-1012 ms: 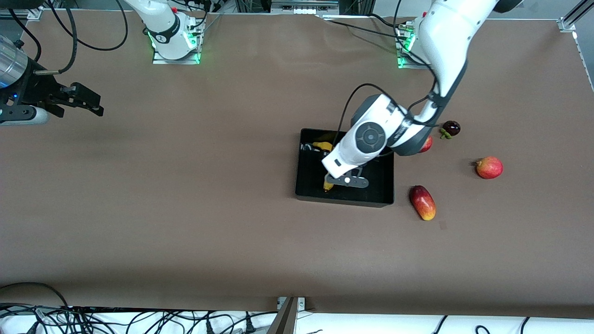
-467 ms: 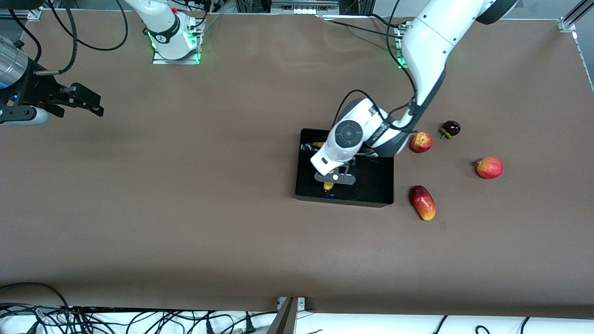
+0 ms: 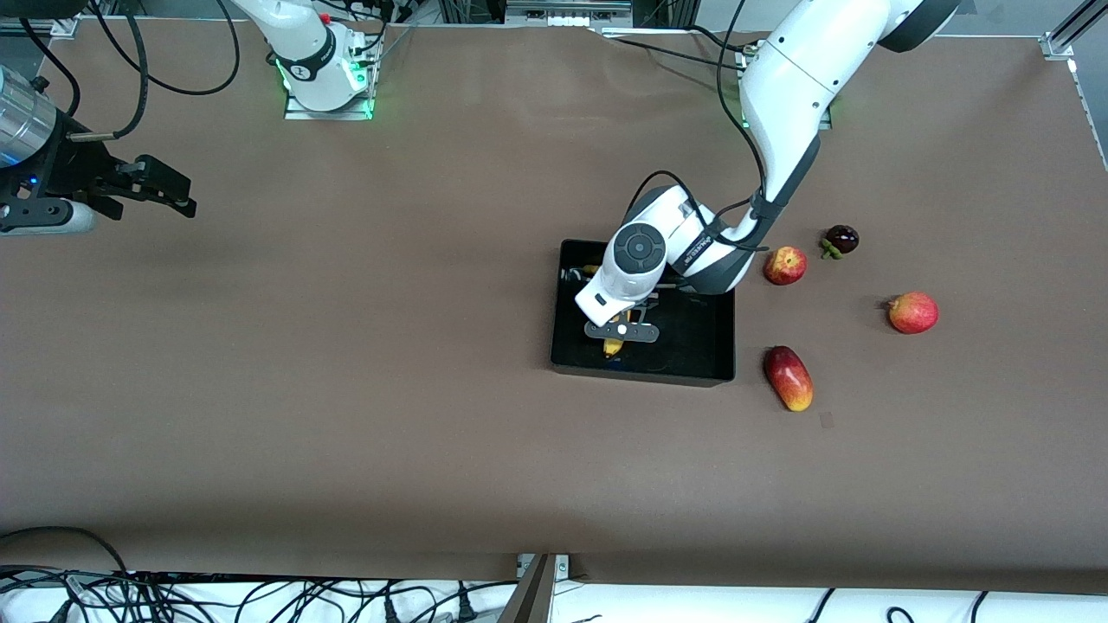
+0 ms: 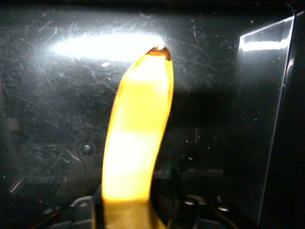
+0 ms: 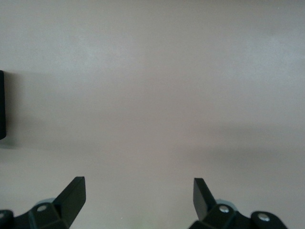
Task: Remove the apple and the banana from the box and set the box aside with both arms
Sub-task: 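Lower the left gripper onto the yellow banana and grasp it, then lift the banana out of the black tray with the left gripper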
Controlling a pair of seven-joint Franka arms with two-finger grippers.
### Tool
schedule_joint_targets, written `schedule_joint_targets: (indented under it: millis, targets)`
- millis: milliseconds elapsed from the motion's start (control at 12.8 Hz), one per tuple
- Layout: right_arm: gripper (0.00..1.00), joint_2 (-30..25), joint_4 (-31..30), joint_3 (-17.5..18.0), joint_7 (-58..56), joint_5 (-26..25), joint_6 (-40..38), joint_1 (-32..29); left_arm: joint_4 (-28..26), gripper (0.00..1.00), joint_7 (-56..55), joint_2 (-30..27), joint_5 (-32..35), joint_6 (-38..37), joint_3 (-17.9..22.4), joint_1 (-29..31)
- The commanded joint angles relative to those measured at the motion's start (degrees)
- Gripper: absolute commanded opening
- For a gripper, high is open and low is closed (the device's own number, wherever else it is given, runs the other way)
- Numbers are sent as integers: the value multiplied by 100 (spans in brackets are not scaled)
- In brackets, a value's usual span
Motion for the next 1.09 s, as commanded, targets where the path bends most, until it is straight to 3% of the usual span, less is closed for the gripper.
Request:
schedule_joint_targets:
  millis: [0,623,778,1012]
  targets:
    - [100,29,91,80,73,-79,-54,-52,-15,2,-149,-67,128,-41,4,3]
    - [100,29,99,97,73,-71,-54,-43,99,7,-105,-1243,49,-1376,-101,188]
    - [100,29,99,89,73,-71,-54,-43,335,8,61,-1446,58,-1875,-119,450]
    - [100,29,99,89,73,-62,-54,-43,977,9,1620,-1517,75,-3262,-101,1344]
